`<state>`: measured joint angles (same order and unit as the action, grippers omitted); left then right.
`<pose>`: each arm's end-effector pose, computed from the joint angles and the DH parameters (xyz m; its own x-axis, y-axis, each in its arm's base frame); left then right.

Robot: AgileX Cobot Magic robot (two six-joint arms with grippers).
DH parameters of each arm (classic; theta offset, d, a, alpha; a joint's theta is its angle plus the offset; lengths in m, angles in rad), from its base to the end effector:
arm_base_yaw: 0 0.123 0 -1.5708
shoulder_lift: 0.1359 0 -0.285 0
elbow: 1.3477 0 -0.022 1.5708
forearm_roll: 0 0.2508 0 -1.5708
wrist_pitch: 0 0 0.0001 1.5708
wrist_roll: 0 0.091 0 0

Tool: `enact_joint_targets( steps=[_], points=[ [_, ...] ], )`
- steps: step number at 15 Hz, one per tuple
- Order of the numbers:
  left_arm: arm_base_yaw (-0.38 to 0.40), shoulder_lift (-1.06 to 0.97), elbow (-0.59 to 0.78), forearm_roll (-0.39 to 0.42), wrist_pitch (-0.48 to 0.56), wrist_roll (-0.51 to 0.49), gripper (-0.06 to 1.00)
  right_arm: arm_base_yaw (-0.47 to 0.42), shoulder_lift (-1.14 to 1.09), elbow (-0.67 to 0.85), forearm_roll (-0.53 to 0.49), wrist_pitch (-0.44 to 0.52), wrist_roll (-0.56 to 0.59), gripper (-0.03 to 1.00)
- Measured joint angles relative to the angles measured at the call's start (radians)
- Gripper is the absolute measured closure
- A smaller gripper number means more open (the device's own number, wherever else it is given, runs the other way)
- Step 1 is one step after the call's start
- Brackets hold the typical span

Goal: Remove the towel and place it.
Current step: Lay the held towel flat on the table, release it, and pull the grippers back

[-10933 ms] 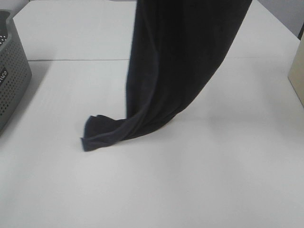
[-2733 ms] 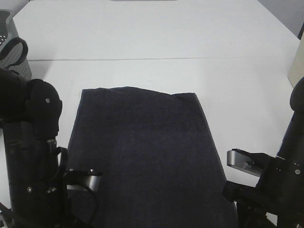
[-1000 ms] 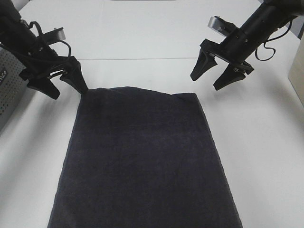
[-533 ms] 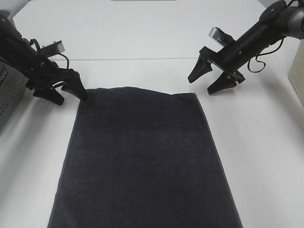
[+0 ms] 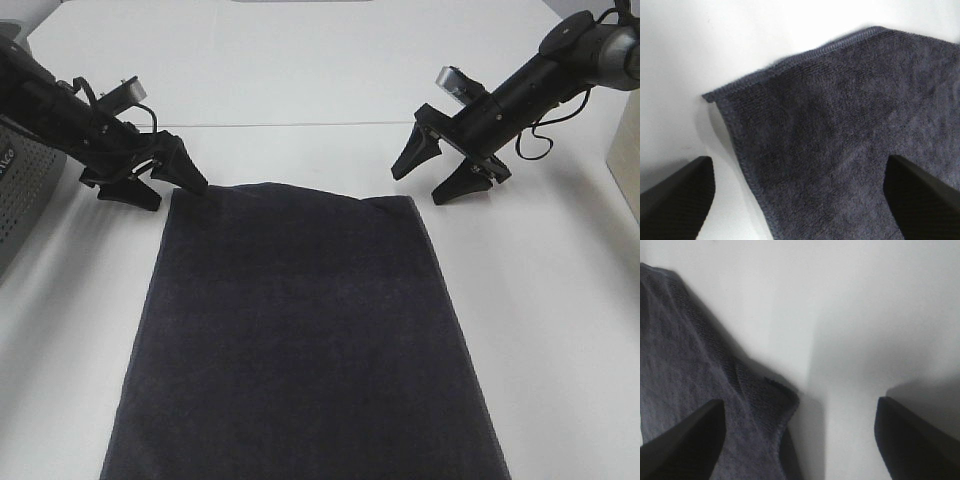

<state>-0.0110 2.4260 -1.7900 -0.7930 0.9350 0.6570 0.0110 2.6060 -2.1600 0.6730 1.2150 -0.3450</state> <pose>0.4825 -0.0575 0.0950 -0.9416 0.1039 -0.3204 0.2666 0.8111 -0.5205 0.5106 0.0588 0.0929 -0.9893 -0.0710 -0.1276 -0.1321 0.8079 0.5743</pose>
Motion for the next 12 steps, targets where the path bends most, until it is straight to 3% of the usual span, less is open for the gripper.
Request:
enact_joint_targets(
  steps=[3,8,10,12],
  points=[
    [0.000,0.000,-0.001,0.000,0.000,-0.001,0.08,0.038,-0.011,0.017,-0.053,-0.002,0.047,0.16],
    [-0.036,0.015,-0.007,-0.013,0.002,-0.017,0.11,0.100,-0.005,0.056,-0.012,0.015,0.043,0.22],
    [-0.088,0.026,-0.014,-0.037,-0.015,-0.017,0.15,0.129,0.012,0.056,0.027,0.014,0.045,0.31],
    [-0.131,0.033,-0.014,-0.039,-0.053,-0.018,0.28,0.149,0.022,0.056,0.024,-0.002,0.052,0.49]
  ],
)
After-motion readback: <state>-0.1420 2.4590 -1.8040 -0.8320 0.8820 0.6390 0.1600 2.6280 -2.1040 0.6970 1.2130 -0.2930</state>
